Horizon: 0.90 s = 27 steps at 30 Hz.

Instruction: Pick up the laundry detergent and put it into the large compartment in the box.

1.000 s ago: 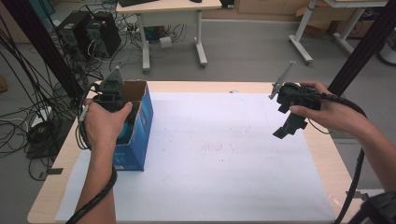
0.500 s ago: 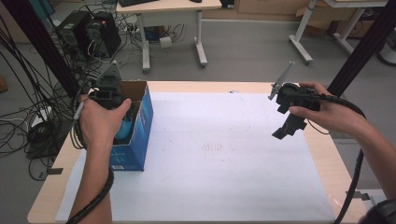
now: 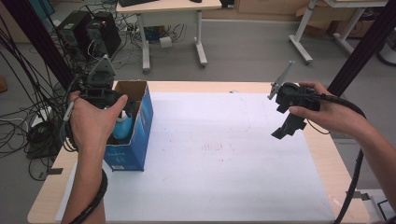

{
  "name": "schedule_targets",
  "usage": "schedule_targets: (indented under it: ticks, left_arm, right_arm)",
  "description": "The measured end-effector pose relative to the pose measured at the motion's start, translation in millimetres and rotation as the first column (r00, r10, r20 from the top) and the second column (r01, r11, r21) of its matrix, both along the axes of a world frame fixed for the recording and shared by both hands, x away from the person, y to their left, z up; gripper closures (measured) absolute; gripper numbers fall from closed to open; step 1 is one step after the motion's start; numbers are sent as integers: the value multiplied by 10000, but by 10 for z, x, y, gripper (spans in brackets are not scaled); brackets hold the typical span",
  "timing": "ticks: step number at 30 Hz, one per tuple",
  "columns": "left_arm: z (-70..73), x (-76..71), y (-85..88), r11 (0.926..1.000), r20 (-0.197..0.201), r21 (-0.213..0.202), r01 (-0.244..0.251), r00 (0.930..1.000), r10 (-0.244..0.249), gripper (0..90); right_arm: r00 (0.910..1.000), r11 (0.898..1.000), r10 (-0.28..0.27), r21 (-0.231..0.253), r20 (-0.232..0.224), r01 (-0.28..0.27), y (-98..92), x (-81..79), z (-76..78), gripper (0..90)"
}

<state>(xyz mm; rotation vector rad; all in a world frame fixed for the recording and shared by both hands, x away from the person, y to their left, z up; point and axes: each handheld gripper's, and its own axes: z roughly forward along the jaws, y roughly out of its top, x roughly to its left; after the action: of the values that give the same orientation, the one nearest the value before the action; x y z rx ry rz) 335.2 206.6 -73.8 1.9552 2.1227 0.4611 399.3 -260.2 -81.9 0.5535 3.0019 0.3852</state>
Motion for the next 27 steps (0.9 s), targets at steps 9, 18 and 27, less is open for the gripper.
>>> schedule_targets:
  ticks: [9, 18, 27]
  left_arm:
    - [230, -176, -115, 9995, 931, 80, 314, 9951, -320, 103]
    - [307, -182, -320, 9945, 1316, 136, 1042, 9857, -1051, 76]
    - [308, -128, -497, 9885, 1475, 129, 1507, 9775, -1509, 68]
  right_arm:
    - [10000, 10000, -1, -11, -21, 1, 2, 8, 9, 45]
    - [10000, 10000, 64, -12, -29, -64, 6, 25, -4, 45]
    - [9995, 10000, 31, -88, -308, -34, 0, 65, -8, 45]
